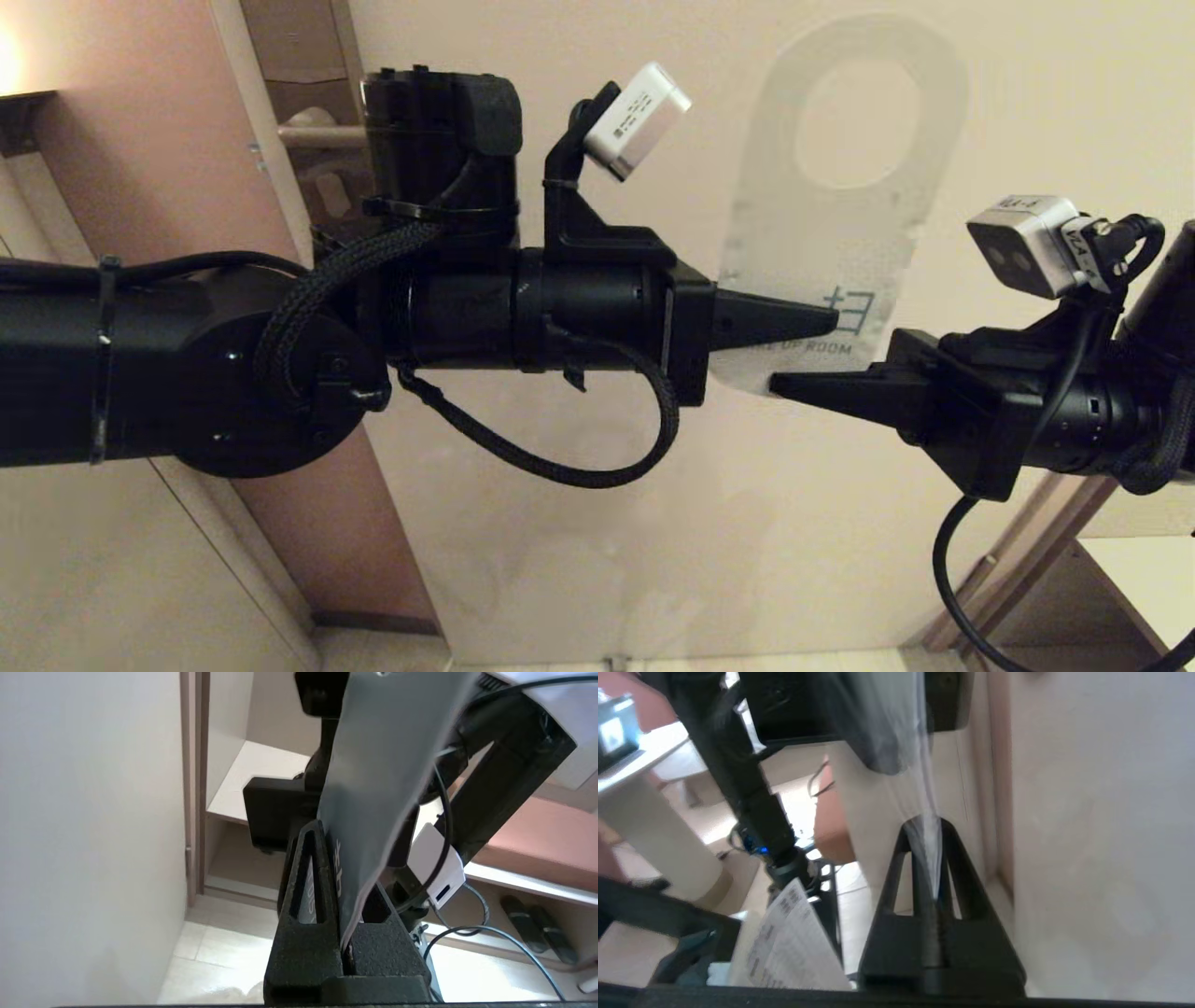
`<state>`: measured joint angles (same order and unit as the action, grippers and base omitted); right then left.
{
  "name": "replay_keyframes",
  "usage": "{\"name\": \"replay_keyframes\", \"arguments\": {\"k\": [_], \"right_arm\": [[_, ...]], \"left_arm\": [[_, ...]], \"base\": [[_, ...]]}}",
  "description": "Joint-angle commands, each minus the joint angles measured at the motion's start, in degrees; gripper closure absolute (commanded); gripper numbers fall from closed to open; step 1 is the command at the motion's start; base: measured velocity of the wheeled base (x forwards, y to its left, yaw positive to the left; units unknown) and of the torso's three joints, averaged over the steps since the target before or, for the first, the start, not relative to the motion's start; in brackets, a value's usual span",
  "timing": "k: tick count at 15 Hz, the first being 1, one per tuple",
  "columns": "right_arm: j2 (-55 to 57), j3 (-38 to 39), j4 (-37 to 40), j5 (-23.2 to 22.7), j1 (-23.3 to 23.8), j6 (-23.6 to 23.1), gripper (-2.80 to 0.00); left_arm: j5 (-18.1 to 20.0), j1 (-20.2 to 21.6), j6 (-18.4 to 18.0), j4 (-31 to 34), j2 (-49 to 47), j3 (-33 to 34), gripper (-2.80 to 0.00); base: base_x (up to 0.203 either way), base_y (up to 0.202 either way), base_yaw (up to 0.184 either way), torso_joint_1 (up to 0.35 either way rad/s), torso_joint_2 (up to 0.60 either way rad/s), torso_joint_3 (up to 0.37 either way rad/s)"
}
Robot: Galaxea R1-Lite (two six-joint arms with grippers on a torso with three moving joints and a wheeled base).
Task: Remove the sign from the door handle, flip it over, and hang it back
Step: Hand it to the other hand
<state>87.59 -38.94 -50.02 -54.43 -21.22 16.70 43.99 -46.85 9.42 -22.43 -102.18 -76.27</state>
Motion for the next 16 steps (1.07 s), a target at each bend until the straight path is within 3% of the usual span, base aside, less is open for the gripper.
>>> {"name": "replay_keyframes", "arguments": {"k": [1,16], "right_arm": [[-0.09,0.57,-0.34,0.03,-0.03,-0.52,0.0],[-0.67,1.5,-0.34,-0.06,-0.14,-1.5,0.0]], "left_arm": [[0.4,-0.17,0.07,0.11,-0.12,0.16,0.0],[0.31,-0.52,0.24,0.02,0.14,2.7,0.0]], "base": [[0.0,0.0,0.0,0.0,0.0,0.0],[0.0,0.0,0.0,0.0,0.0,0.0]]}}
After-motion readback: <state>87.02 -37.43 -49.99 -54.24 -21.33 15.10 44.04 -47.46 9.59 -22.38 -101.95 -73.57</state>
